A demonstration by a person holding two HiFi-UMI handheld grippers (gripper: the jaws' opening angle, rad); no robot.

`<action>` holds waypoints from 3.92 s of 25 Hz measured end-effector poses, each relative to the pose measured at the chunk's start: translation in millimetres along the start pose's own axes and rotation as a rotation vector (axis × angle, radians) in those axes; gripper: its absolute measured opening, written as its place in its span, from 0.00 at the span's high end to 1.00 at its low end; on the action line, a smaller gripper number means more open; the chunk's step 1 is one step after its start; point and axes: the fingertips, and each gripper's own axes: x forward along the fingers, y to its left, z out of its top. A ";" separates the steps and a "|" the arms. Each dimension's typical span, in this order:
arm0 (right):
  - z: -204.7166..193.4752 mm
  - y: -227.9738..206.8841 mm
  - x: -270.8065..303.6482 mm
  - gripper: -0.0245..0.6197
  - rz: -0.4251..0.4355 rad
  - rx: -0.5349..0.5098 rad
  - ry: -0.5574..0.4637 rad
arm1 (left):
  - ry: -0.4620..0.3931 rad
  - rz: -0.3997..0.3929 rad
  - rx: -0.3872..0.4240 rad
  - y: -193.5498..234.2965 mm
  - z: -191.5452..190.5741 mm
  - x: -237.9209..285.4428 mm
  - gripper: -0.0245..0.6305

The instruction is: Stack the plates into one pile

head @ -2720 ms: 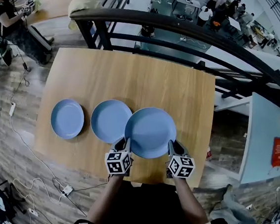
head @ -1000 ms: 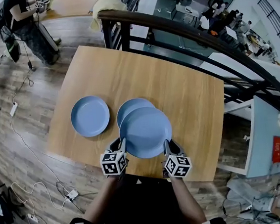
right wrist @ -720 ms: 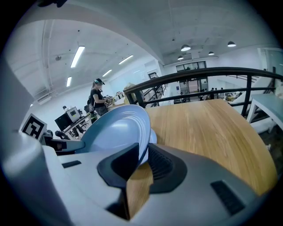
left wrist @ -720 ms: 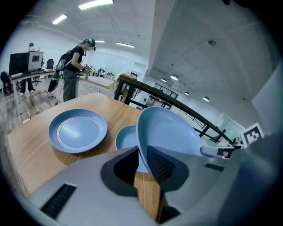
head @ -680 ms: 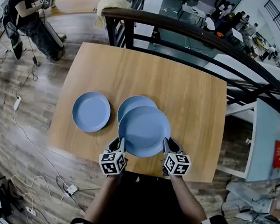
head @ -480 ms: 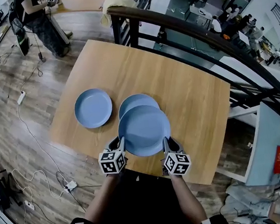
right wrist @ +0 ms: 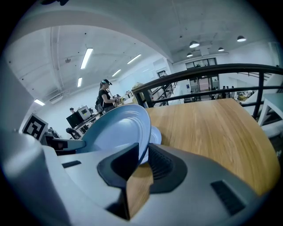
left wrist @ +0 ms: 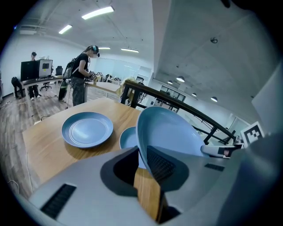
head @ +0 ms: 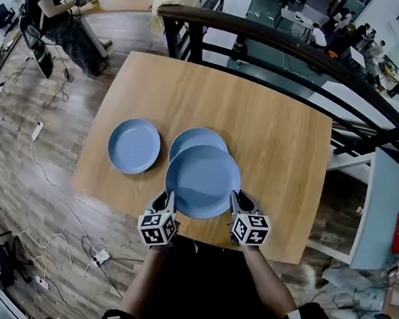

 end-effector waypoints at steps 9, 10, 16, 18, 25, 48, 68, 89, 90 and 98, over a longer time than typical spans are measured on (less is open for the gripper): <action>6.5 0.2 12.5 0.84 -0.041 -0.003 -0.011 | 0.001 -0.045 0.021 7.1 10.4 16.6 0.85; 7.1 1.0 14.9 0.84 -0.050 0.000 -0.014 | 0.005 -0.052 0.027 9.1 12.6 19.2 0.85; 6.8 7.4 24.3 0.84 -0.102 0.029 -0.011 | 0.035 -0.097 0.060 20.3 26.0 31.8 0.85; 7.5 8.5 29.2 0.84 -0.116 0.036 -0.010 | 0.038 -0.110 0.069 23.8 31.0 37.7 0.85; 4.2 11.9 45.0 0.83 -0.144 0.042 0.009 | 0.058 -0.140 0.080 36.5 36.4 53.1 0.85; -4.1 3.1 74.7 0.83 -0.160 0.082 0.057 | 0.107 -0.155 0.069 52.3 31.7 88.8 0.85; -15.9 -21.6 105.7 0.83 -0.166 0.082 0.139 | 0.185 -0.130 0.045 58.8 9.9 126.6 0.85; -34.1 -34.7 127.4 0.83 -0.177 0.091 0.211 | 0.278 -0.110 0.052 68.7 -11.5 151.3 0.84; -34.7 -34.3 128.0 0.83 -0.176 0.091 0.214 | 0.279 -0.108 0.052 69.6 -11.7 151.5 0.84; -37.8 -35.9 130.8 0.83 -0.176 0.088 0.230 | 0.288 -0.100 0.051 70.0 -12.6 153.2 0.84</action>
